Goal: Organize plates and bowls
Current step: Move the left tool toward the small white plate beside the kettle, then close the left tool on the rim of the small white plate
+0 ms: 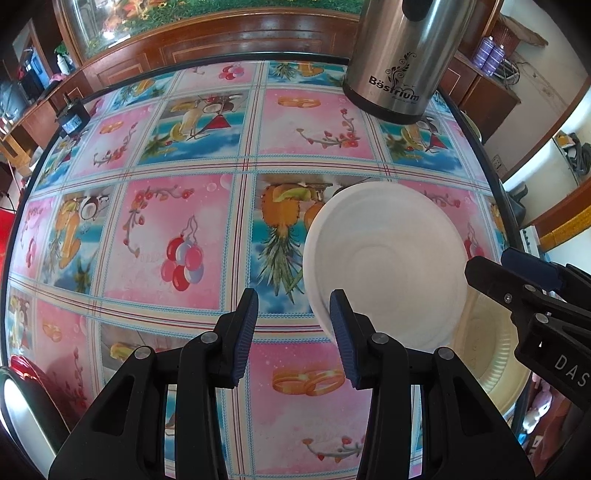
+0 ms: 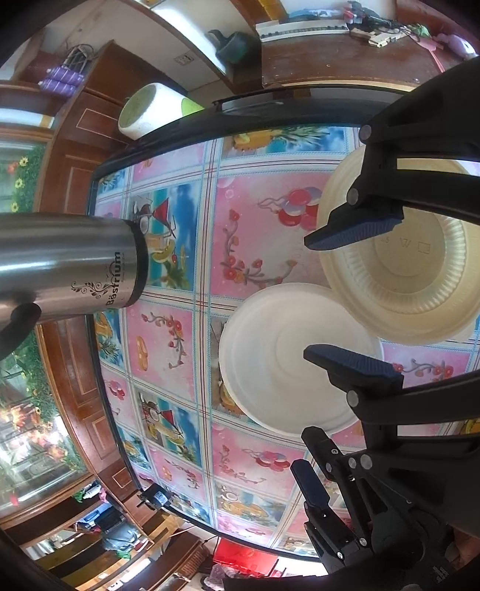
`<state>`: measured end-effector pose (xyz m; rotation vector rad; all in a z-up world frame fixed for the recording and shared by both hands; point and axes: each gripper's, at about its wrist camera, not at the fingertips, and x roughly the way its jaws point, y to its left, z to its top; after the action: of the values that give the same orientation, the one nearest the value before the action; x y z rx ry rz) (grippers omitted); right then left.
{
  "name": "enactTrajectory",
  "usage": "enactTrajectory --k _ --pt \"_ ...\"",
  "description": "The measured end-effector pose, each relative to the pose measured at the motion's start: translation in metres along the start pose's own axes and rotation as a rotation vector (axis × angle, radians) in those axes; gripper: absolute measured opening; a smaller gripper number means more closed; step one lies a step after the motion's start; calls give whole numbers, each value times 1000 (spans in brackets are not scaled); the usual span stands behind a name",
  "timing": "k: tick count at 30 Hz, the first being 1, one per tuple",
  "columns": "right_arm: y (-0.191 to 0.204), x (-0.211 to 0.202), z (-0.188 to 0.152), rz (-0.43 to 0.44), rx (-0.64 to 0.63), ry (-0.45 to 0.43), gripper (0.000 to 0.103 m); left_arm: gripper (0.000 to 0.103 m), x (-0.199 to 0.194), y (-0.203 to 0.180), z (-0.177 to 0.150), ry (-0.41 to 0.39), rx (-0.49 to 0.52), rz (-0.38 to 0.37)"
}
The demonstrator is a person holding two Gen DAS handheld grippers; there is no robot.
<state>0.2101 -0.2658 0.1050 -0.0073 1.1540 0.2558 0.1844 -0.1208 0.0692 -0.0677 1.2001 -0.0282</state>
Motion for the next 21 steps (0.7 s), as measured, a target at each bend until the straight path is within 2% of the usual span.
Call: enactTrajectory --k 16,17,20,21 --pt "-4 36 17 25 -57 82 53 40 32 -4 4 82 -65 -31" --pt "-4 39 18 24 -63 90 50 40 34 -4 3 88 -67 -37" --pt "-3 44 19 27 -69 106 26 40 38 -2 3 95 -73 -55" --pt "-3 45 18 28 -72 110 18 37 39 -2 3 93 -70 -50"
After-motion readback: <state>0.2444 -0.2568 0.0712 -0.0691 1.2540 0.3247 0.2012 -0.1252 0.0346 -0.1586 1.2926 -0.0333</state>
